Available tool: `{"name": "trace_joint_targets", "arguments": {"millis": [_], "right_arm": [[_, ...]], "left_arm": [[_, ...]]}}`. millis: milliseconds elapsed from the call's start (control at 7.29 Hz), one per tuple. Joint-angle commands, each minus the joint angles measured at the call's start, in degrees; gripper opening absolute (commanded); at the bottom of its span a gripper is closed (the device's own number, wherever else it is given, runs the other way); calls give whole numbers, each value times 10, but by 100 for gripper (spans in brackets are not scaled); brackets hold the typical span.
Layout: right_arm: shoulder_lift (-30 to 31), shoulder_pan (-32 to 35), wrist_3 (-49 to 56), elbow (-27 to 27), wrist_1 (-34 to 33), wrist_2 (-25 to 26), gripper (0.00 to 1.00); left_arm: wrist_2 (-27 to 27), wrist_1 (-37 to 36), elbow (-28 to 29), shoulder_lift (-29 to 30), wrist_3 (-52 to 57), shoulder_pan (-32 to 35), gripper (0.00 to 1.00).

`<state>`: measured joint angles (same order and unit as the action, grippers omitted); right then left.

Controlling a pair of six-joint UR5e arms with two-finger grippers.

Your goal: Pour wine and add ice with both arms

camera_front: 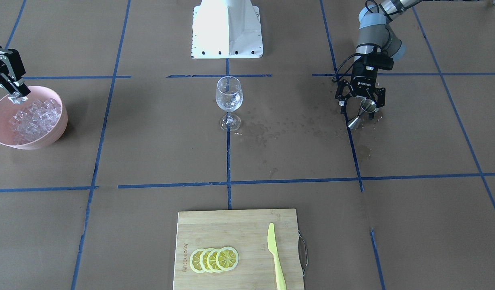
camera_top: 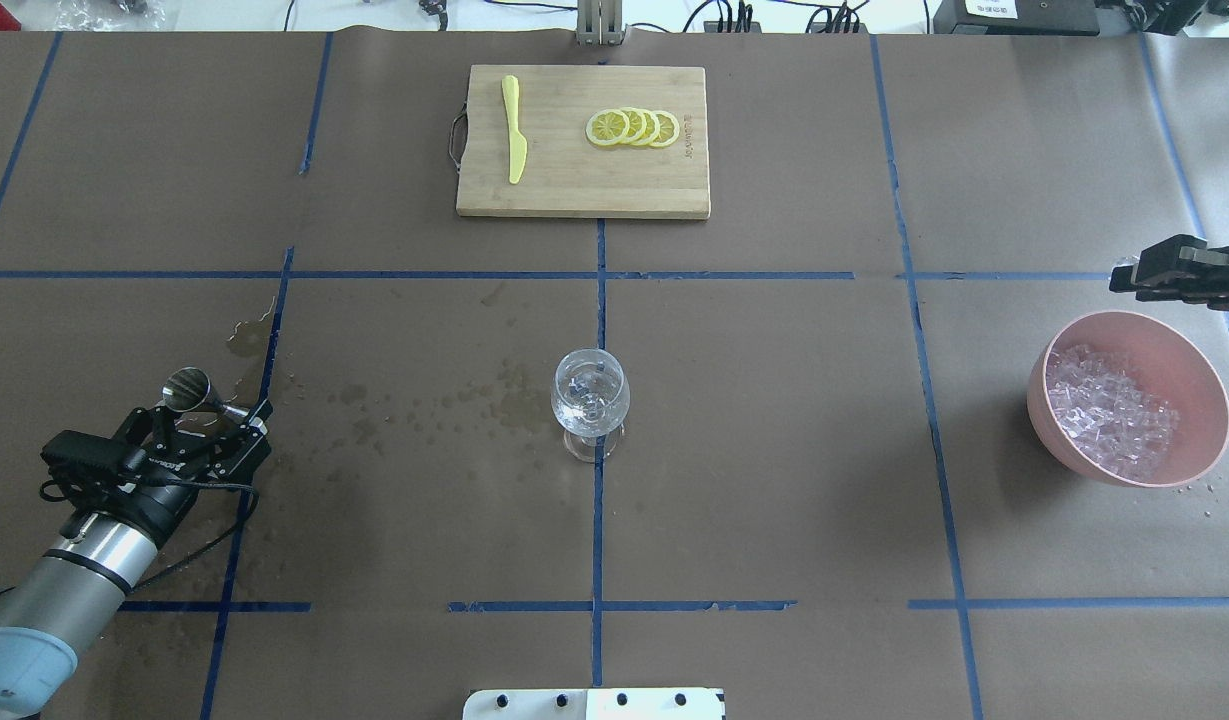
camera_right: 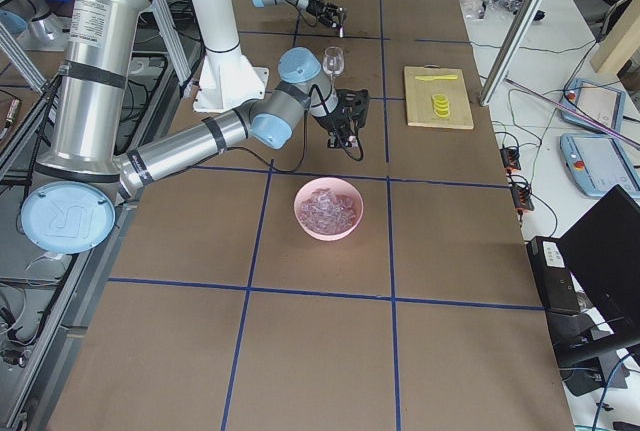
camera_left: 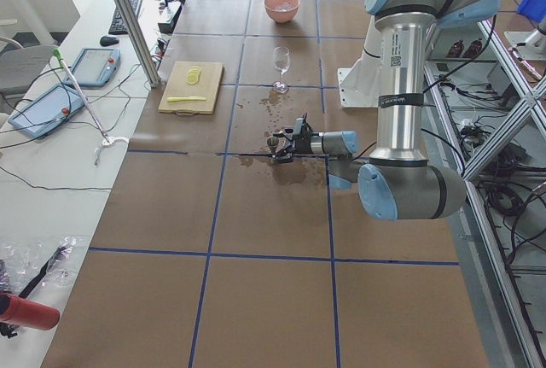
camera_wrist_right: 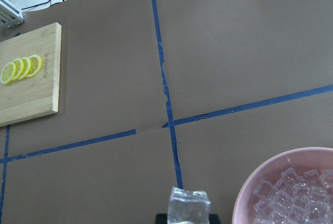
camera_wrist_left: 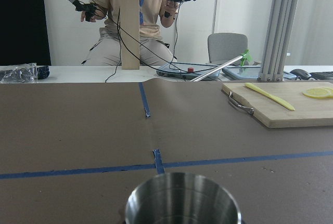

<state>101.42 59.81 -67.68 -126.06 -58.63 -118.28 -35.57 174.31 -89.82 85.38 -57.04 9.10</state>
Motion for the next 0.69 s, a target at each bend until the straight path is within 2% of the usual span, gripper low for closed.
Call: {"name": "trace_joint_targets", "arguments": {"millis": [0,412,549], "right_arm": [[-17,0,-2,-2,0,1,0],[-25,0,-4,-11,0,-1,0],[-29,0,-7,-11,1,-3,0]], "left_arm": [[-56,-8,-53,-56,0,0,100],[-88,-30,-55,-71,-4,0,100],[-125,-43,-65,-81,-6,1,100]]}}
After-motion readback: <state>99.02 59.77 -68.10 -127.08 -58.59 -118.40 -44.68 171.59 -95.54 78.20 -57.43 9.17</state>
